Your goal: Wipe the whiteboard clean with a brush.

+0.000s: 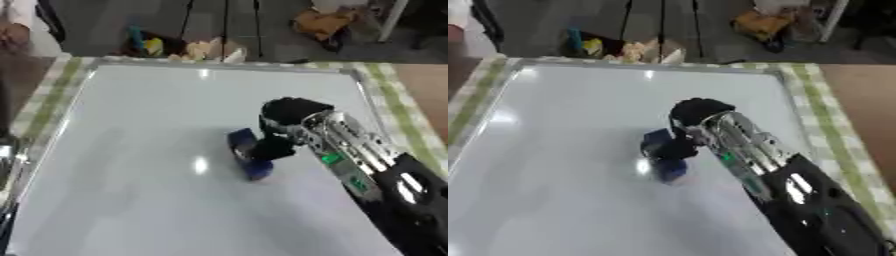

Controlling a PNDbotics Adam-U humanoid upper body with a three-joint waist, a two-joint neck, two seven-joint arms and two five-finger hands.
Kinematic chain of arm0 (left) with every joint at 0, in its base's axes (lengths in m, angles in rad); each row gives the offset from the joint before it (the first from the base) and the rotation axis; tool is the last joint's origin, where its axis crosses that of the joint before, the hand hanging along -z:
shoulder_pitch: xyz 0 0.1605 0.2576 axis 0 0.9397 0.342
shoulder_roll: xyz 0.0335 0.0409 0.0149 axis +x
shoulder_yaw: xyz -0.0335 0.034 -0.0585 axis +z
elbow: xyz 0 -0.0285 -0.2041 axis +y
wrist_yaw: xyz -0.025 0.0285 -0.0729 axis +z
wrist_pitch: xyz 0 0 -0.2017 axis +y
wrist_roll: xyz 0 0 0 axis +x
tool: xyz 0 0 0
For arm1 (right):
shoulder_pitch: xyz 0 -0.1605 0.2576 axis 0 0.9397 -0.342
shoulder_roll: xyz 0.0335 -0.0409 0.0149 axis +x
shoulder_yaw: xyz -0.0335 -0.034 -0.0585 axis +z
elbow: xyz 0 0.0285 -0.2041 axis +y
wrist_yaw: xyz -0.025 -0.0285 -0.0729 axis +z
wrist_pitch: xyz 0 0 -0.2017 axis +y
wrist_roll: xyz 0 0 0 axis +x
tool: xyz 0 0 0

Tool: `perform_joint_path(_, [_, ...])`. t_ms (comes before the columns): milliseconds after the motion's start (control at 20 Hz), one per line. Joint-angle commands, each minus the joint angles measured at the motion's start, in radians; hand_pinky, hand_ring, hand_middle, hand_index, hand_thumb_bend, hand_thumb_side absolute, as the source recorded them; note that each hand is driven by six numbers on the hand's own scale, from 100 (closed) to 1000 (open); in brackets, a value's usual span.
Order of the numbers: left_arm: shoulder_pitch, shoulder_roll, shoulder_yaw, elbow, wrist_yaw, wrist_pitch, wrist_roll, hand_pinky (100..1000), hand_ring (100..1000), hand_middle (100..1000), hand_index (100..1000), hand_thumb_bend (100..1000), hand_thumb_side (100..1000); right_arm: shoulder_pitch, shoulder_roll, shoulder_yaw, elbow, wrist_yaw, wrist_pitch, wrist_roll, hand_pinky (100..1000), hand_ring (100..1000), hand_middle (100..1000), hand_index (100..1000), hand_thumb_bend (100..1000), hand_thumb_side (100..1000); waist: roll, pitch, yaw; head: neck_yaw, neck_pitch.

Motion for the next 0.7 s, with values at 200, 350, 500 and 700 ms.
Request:
perform_joint_path(200, [-0.017, 0.002, -0.001, -0.017, 0.003, -0.004, 0.001, 843, 911, 887, 924, 279, 1000, -0.01, 0.013, -0.016, 0.043, 0.01, 0.018, -0.016, 590, 751, 648, 168, 260, 1000, 0.003, -0.018, 0.003, -0.004, -0.007])
perform_joint_path(350, [-0.018, 0.0, -0.002, -0.017, 0.003, -0.004, 0.001, 842, 910, 886, 924, 279, 1000, -0.009, 0.018, -0.017, 0.056, 0.007, 0.021, -0.019, 584, 751, 652, 167, 256, 1000, 0.004, -0.017, 0.005, -0.006, -0.007])
perform_joint_path(500, [-0.018, 0.0, -0.002, -0.017, 0.003, -0.004, 0.003, 841, 910, 884, 923, 279, 1000, -0.008, 0.021, -0.017, 0.063, -0.001, 0.022, -0.02, 570, 743, 645, 165, 247, 1000, 0.004, -0.016, 0.006, -0.007, -0.007])
perform_joint_path(700, [-0.019, -0.002, -0.003, -0.017, 0.003, -0.003, 0.002, 841, 911, 883, 923, 277, 1000, -0.008, 0.023, -0.016, 0.06, -0.018, 0.032, -0.032, 533, 708, 615, 159, 168, 1000, 0.004, -0.015, 0.007, -0.007, -0.009])
